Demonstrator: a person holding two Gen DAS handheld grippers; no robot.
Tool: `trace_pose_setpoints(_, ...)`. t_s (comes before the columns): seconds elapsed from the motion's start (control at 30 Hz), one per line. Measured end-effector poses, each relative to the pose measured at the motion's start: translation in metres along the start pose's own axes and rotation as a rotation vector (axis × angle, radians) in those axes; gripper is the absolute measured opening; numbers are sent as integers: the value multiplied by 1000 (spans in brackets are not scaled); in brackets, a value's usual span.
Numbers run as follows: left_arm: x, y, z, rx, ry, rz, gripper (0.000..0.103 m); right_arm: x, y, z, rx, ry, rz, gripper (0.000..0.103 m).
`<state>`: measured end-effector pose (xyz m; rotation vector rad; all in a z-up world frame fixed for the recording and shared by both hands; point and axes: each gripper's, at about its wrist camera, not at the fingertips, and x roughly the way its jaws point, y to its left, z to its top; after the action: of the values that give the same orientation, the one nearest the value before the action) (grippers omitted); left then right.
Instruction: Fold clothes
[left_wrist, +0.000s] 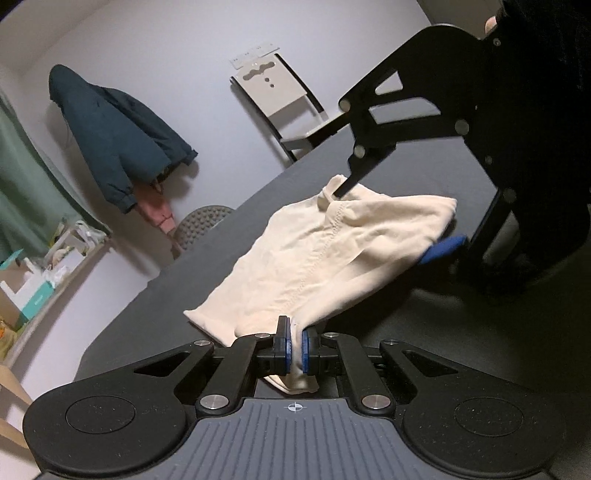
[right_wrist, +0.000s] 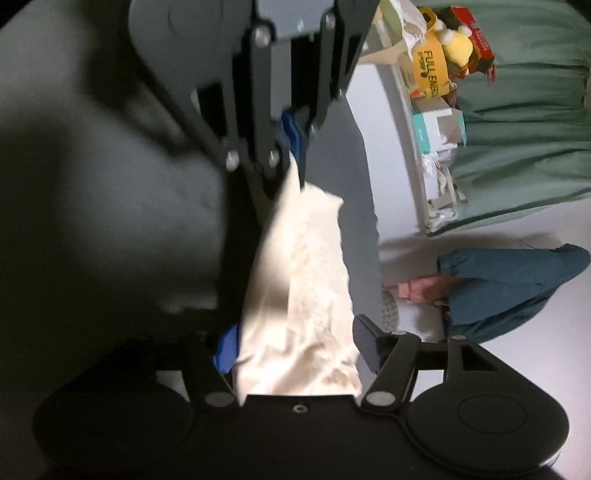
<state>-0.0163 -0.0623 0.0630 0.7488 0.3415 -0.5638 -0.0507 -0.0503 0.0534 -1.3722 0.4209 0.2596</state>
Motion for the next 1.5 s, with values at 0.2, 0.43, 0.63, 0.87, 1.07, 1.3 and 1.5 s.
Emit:
trace_pose_setpoints(0.2,2,-3,0,25,10,1,5,7,3,-15,-122,49,-37,62)
trace_pose_setpoints(0.43,2,-10,0,70,15,29,5,14,23,-24,-348,7,-46,29)
trace_pose_setpoints(0.63,-5,-19,0,116,30,37,4,6,28,-30,-285,-28,-29,4)
trace_pose_setpoints(0.87,-47,-29,9,207,46,64,4,-42,16,-20,-225,-73,59,4)
trace_pose_setpoints(1.07,-99,-59,14,316,82,29,4,-93,9,-13,-266,-138,181,4)
trace_pose_setpoints(1.3,-161,-97,25,436,96,-60,4,-152,0,-8,-231,-158,381,4)
trace_pose_setpoints(1.5,-183,-94,39,404,114,-154,4,-175,-13,-2,-164,-156,504,4)
